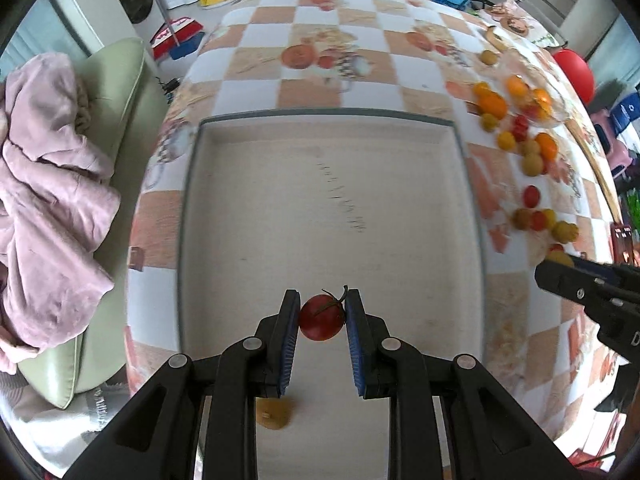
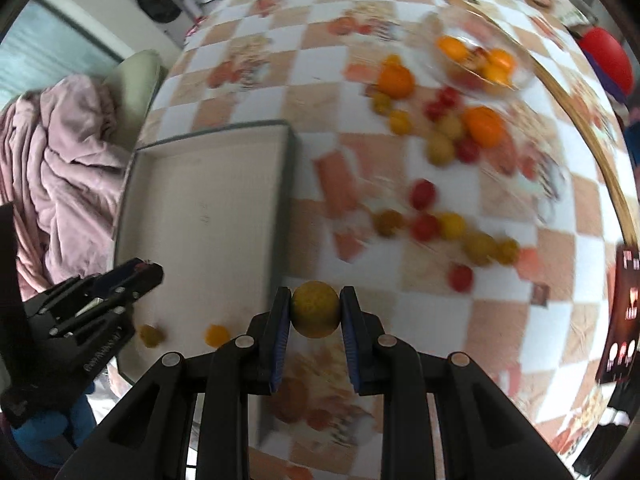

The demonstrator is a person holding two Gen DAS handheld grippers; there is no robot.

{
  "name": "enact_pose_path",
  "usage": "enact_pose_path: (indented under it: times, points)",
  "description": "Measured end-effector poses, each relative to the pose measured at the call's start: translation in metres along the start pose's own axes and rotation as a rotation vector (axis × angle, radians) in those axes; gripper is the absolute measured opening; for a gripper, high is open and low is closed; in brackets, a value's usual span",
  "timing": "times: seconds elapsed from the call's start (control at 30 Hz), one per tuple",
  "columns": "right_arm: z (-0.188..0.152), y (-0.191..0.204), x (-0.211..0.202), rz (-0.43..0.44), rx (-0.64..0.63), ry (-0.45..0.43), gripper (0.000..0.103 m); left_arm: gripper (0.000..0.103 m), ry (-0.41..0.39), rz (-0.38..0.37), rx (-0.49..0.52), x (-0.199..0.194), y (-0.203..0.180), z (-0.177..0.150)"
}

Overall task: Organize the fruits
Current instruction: 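Carry both fruits over the white tray and open both grippers to release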

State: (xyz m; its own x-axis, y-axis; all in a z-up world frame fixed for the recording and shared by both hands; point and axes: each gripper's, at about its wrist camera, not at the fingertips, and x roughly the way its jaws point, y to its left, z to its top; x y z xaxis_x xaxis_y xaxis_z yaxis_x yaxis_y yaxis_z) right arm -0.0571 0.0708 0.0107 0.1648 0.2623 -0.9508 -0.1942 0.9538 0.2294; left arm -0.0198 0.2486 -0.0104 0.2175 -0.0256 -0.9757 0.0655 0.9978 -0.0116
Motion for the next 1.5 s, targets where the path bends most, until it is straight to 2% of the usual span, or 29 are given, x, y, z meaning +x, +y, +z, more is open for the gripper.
enact_pose_path:
  times: [0.4,0.97,1.0,1.03,1.07,1.1,1.17,1.2,1.27,1.3,1.33,1.43,1.5]
  points:
    - [0.01,0.05,0.037,-0.002,-0.068,0.058,0.027,0.025,0.027,0.008,-0.017,0.026,0.024,0.001]
    - [0.022,0.063,0.077,-0.031,-0.088,0.116,0.027,0.025,0.04,0.022,0.001,0.041,0.031,0.0]
    - [0.022,0.064,0.079,-0.032,-0.091,0.119,0.027,0.028,0.041,0.022,0.002,0.041,0.032,0.0]
    - [0.021,0.066,0.081,-0.033,-0.093,0.124,0.027,0.041,0.04,0.04,0.002,0.041,0.032,-0.001]
    - [0.021,0.066,0.083,-0.032,-0.092,0.127,0.029,0.069,0.037,0.058,0.001,0.04,0.032,-0.001]
    - [0.021,0.068,0.084,-0.029,-0.091,0.129,0.032,0.073,0.023,0.054,-0.007,0.038,0.035,-0.001]
    - [0.02,0.069,0.082,-0.005,-0.093,0.129,0.049,0.073,0.009,0.047,-0.012,0.035,0.037,-0.002]
    - [0.02,0.07,0.079,0.005,-0.095,0.122,0.054,0.073,0.014,0.052,-0.005,0.035,0.037,-0.002]
    - [0.019,0.074,0.072,0.019,-0.101,0.101,0.072,0.073,0.019,0.059,0.004,0.035,0.037,-0.002]
    - [0.019,0.075,0.067,0.01,-0.103,0.085,0.077,0.073,0.022,0.064,0.005,0.034,0.037,-0.002]
    - [0.02,0.074,0.061,0.007,-0.102,0.067,0.08,0.073,0.023,0.063,0.005,0.033,0.037,-0.001]
    - [0.019,0.067,0.048,0.015,-0.086,0.047,0.08,0.073,0.018,0.059,0.007,0.026,0.038,-0.003]
    - [0.016,0.055,0.041,-0.01,-0.066,0.038,0.08,0.073,0.014,0.065,0.018,0.021,0.034,-0.004]
